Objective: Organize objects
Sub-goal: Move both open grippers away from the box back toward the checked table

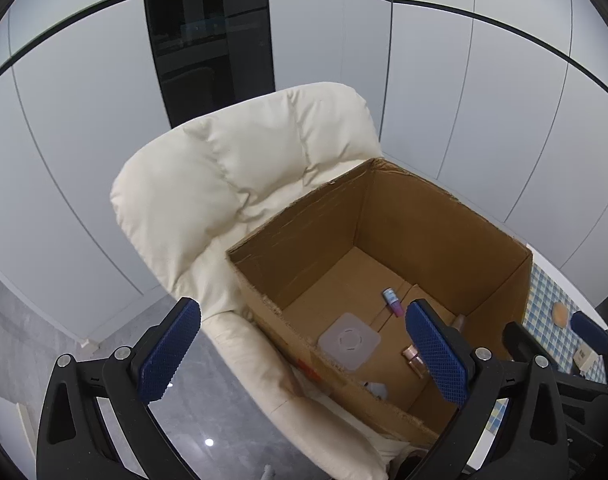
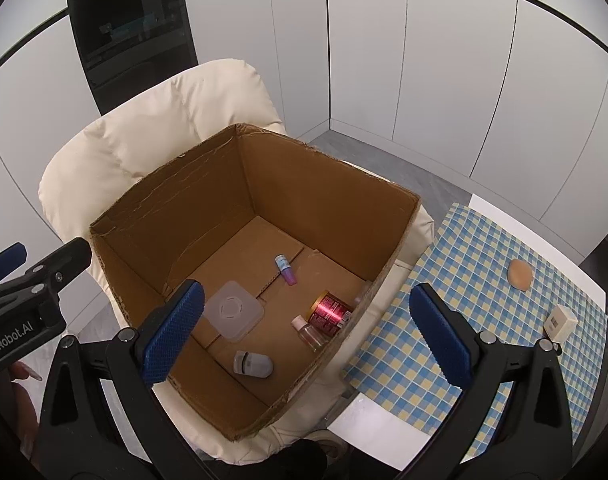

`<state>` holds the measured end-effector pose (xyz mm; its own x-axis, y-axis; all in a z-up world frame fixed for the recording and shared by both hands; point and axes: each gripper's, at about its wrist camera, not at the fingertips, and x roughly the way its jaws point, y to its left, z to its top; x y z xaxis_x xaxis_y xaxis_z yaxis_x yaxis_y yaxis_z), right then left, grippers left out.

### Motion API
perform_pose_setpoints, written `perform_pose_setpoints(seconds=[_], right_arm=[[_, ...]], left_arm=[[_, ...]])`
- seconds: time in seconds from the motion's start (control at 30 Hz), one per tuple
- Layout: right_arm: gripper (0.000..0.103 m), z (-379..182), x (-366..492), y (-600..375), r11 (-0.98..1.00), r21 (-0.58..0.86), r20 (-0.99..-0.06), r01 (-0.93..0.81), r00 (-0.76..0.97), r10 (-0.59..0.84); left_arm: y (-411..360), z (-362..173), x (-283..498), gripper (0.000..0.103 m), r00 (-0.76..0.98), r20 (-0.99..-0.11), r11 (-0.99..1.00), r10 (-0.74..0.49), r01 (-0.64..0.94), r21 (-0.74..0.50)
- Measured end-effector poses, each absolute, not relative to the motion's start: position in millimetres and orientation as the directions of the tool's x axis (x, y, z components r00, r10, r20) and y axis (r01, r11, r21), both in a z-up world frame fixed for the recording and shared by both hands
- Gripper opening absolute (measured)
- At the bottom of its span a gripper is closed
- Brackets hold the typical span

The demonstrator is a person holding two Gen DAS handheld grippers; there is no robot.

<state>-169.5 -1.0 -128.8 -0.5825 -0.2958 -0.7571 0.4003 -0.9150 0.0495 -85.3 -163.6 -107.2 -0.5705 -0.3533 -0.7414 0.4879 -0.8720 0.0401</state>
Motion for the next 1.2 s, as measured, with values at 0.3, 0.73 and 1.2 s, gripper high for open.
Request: perform_pose_setpoints(seconds=[0.3,0.73,1.2], right_arm=[[0.103,-111,-148,9,-0.915,0.056,-0.749,0.401,-0.589,-0.304],[0.103,-80,-111,32,-0.916,0.056,-0.721,0.397,-0.619,-0.312],[0.103,-53,-61,51,-0.912,0.048,-0.696,0.408,-0.641,-0.324]], left_arm=[[-156,-96,-61,0.102,-0.567,-0.734,-0.869,-0.374,0.490,0.064],[-138,-71,-25,0.103,-0.594,-0.721,-0.882,-0.357,0.468,0.051],[-128,-51,21,0.103,-0.618,-0.694,-0.883,-0.371,0.467,0.056]])
